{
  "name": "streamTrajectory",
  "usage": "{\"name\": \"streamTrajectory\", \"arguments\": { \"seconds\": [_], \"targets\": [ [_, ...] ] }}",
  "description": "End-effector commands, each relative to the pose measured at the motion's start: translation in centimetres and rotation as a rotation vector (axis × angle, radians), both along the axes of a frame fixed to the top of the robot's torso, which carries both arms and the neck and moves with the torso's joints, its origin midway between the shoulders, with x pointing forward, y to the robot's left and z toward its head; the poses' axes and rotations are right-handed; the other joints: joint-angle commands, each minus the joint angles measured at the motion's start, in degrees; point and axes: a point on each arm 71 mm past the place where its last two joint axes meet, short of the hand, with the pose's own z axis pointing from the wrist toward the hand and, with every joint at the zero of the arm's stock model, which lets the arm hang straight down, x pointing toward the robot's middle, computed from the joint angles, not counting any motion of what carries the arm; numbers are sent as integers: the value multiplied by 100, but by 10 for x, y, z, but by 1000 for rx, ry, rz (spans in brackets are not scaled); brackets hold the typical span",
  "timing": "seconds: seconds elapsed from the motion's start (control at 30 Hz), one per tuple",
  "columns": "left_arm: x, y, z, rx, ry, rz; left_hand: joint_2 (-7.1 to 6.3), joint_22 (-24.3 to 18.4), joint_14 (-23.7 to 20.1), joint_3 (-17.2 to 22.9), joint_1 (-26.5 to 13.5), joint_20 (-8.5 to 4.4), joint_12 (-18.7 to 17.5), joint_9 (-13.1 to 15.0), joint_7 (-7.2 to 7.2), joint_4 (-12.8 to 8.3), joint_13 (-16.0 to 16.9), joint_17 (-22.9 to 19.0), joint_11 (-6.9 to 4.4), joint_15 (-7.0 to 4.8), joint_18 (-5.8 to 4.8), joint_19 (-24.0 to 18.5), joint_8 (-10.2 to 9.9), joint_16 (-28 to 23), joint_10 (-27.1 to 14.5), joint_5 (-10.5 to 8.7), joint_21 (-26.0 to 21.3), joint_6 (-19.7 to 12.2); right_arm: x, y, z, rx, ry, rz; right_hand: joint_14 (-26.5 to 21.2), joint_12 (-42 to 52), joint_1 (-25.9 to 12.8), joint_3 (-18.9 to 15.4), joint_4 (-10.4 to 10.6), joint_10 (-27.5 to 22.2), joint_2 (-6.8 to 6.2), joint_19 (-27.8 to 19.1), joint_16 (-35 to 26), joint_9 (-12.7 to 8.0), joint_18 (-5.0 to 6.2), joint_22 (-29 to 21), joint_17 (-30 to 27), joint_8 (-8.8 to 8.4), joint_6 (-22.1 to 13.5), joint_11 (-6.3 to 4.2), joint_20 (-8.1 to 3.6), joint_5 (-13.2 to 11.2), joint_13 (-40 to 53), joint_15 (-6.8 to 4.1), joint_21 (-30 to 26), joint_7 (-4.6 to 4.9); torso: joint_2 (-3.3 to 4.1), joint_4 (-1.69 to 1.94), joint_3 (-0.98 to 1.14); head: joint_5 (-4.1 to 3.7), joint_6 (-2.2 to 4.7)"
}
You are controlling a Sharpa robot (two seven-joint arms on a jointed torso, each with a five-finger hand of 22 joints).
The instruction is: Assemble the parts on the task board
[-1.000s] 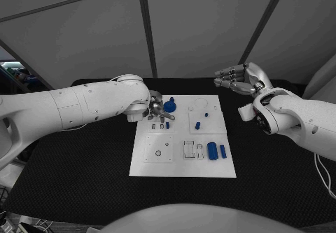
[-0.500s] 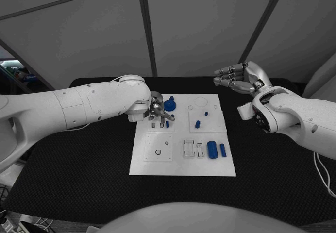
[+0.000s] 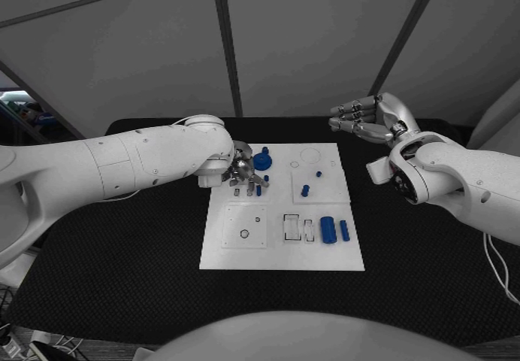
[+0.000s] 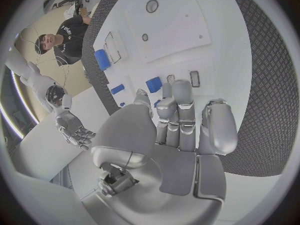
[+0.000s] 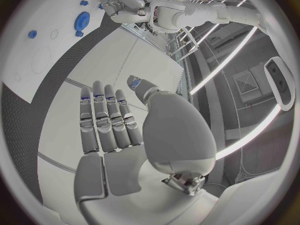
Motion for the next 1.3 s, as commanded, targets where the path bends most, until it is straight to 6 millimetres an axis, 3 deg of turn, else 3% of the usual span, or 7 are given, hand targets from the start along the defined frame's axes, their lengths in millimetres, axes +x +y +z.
{"name": "streamTrajectory", "arguments": {
  "seconds": [0.03,0.93,1.3],
  "targets": [
    [0,-1,0,3,6,-18,-1,6,-7,56,59,-13,-32,17,2,5,-7,8,-4,-21,51,-42,28,-31,-41,-6,4,-32,0,1,1,4,-1,1,-45,34,-55,-26,6,-48,-14,-19,-7,-9,33,5,-8,-30,-38,13,35,36,-6,4,-39,11,1,5,0,-3,-10],
    [-1,-3,0,-6,8,-28,-4,40,-5,207,112,-11,-30,152,-9,-39,-11,19,-12,-25,47,-40,107,-40,-31,-6,22,-63,2,4,0,0,13,5,-67,45,-62,-37,13,-58,-4,-28,-6,-6,32,5,-19,-26,-45,16,43,38,-4,8,-63,14,2,9,-3,28,-51],
    [-2,-5,0,-16,12,-29,54,73,-1,492,274,-13,-44,310,-14,-168,-28,38,-18,-29,43,-40,173,-50,-25,-5,37,-138,3,5,-1,-2,20,7,-78,50,-64,-42,15,-62,1,-33,-7,-5,31,5,-25,-24,-47,17,47,37,-3,10,-74,14,2,5,-2,34,-64]
  ]
}}
